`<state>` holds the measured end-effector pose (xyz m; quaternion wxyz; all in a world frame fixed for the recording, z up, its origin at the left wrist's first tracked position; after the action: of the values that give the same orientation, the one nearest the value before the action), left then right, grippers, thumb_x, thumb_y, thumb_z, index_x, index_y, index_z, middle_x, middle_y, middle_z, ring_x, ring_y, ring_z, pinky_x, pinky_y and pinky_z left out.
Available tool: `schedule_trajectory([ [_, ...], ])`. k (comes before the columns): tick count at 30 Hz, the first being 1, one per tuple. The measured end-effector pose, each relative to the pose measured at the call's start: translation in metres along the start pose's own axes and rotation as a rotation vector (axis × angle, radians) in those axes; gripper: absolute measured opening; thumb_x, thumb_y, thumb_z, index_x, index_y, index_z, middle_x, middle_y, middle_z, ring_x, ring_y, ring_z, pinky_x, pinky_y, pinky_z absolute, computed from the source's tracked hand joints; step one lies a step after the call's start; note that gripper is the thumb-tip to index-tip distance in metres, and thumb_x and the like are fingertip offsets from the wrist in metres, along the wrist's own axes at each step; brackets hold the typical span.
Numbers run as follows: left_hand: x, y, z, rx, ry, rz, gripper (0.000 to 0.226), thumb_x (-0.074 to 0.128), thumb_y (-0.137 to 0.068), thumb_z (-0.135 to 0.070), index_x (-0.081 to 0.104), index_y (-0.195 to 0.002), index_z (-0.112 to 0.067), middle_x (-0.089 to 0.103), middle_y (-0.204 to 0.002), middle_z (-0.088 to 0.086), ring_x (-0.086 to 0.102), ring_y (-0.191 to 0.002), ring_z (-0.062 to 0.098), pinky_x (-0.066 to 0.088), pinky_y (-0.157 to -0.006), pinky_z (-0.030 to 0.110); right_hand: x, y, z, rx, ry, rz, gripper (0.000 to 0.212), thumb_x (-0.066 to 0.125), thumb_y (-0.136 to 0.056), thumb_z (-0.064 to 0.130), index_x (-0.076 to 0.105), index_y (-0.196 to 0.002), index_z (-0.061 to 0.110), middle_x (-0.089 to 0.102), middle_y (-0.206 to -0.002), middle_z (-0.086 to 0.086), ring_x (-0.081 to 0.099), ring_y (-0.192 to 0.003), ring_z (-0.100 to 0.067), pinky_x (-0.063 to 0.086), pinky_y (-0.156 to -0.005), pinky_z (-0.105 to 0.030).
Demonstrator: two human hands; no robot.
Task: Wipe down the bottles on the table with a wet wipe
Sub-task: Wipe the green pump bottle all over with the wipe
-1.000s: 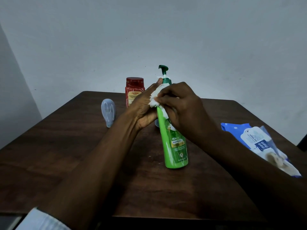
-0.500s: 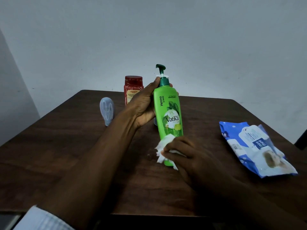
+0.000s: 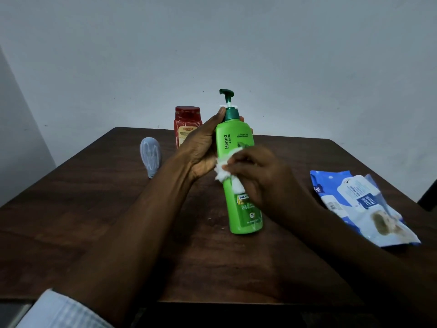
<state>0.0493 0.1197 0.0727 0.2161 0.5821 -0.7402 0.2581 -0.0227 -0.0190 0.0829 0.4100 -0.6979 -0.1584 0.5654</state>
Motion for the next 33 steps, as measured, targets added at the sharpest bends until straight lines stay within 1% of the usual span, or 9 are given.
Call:
schedule_trajectory([
  [2, 0.001, 0.001, 0.000, -0.012, 0.038, 0.016, 0.041, 0.057, -0.092, -0.038, 0.059, -0.113, -0.003, 0.062, -0.104, 0.015, 0.066, -0.089, 0.024, 0.059, -0.080, 0.035, -0.002, -0.018, -0.007, 0.028, -0.002, -0.072, 0.019, 0.063, -0.088, 0.006, 0.076, -0.101, 0.004, 0.067, -0.101, -0.012, 0.061, -0.093, -0.028, 0.050, -0.080, -0.037],
  [6, -0.001, 0.001, 0.000, -0.020, 0.059, 0.015, 0.040, 0.047, -0.102, -0.039, 0.061, -0.108, -0.002, 0.061, -0.097, 0.012, 0.060, -0.088, 0.020, 0.056, -0.081, 0.031, -0.002, -0.031, -0.010, 0.063, 0.010, -0.116, 0.018, 0.066, -0.086, 0.004, 0.077, -0.101, 0.003, 0.067, -0.099, -0.012, 0.061, -0.091, -0.032, 0.048, -0.078, -0.038],
  [9, -0.002, 0.002, -0.001, -0.023, 0.037, 0.020, 0.043, 0.047, -0.101, -0.041, 0.060, -0.115, -0.003, 0.063, -0.111, 0.018, 0.065, -0.096, 0.026, 0.057, -0.085, 0.038, 0.003, -0.012, 0.000, 0.014, 0.021, -0.039, 0.018, 0.066, -0.087, 0.005, 0.076, -0.102, 0.003, 0.066, -0.100, -0.013, 0.061, -0.093, -0.029, 0.049, -0.079, -0.038],
  [12, -0.001, 0.002, -0.003, 0.027, 0.004, 0.027, 0.046, 0.049, -0.100, -0.038, 0.050, -0.132, -0.004, 0.047, -0.135, 0.024, 0.063, -0.107, 0.031, 0.057, -0.091, 0.042, 0.007, 0.025, 0.011, -0.042, 0.024, 0.069, 0.022, 0.064, -0.088, 0.002, 0.075, -0.107, 0.005, 0.065, -0.105, -0.013, 0.061, -0.097, -0.029, 0.052, -0.079, -0.040],
  [17, -0.003, 0.004, -0.005, 0.042, -0.033, 0.041, 0.045, 0.048, -0.102, -0.036, 0.051, -0.132, -0.003, 0.047, -0.138, 0.025, 0.061, -0.113, 0.033, 0.056, -0.093, 0.044, 0.011, 0.076, 0.025, -0.116, 0.037, 0.198, 0.027, 0.053, -0.095, 0.019, 0.074, -0.109, 0.011, 0.064, -0.111, -0.005, 0.065, -0.101, -0.027, 0.056, -0.076, -0.039],
  [20, -0.002, 0.006, -0.008, 0.036, -0.064, 0.017, 0.039, 0.048, -0.103, -0.035, 0.060, -0.118, -0.001, 0.054, -0.134, 0.027, 0.062, -0.112, 0.032, 0.057, -0.093, 0.043, 0.009, 0.083, 0.026, -0.098, 0.003, 0.193, 0.024, 0.056, -0.094, 0.021, 0.075, -0.109, 0.014, 0.058, -0.114, 0.000, 0.063, -0.102, -0.021, 0.057, -0.076, -0.035],
  [25, -0.001, 0.006, -0.010, 0.042, -0.011, -0.024, 0.045, 0.047, -0.103, -0.032, 0.049, -0.135, 0.000, 0.040, -0.152, 0.026, 0.058, -0.120, 0.035, 0.058, -0.090, 0.045, 0.004, 0.054, 0.003, 0.073, -0.074, 0.002, 0.022, 0.062, -0.091, 0.011, 0.076, -0.108, 0.010, 0.066, -0.104, -0.010, 0.062, -0.093, -0.022, 0.052, -0.082, -0.033],
  [29, -0.001, 0.004, -0.007, 0.032, -0.014, -0.061, 0.043, 0.044, -0.103, -0.034, 0.058, -0.123, 0.001, 0.051, -0.144, 0.026, 0.063, -0.112, 0.034, 0.058, -0.090, 0.044, -0.006, 0.009, -0.021, 0.190, -0.122, -0.144, 0.024, 0.068, -0.086, 0.000, 0.076, -0.106, 0.008, 0.067, -0.100, -0.009, 0.065, -0.093, -0.021, 0.049, -0.085, -0.023],
  [33, -0.004, 0.003, -0.004, 0.016, 0.027, -0.066, 0.040, 0.043, -0.104, -0.037, 0.062, -0.110, -0.002, 0.065, -0.106, 0.013, 0.071, -0.077, 0.023, 0.060, -0.076, 0.036, -0.008, -0.018, -0.036, 0.237, -0.191, -0.243, 0.021, 0.070, -0.086, -0.001, 0.078, -0.103, 0.009, 0.067, -0.097, -0.008, 0.065, -0.095, -0.020, 0.053, -0.084, -0.029],
])
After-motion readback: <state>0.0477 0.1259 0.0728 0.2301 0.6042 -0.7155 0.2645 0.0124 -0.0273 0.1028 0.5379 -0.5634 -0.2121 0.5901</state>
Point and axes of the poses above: each hand's wrist, its own y-axis away from the middle knuckle, its own x-axis out of the palm, z = x × y, the point moved 5 cm from there along -y, towards the middle knuckle
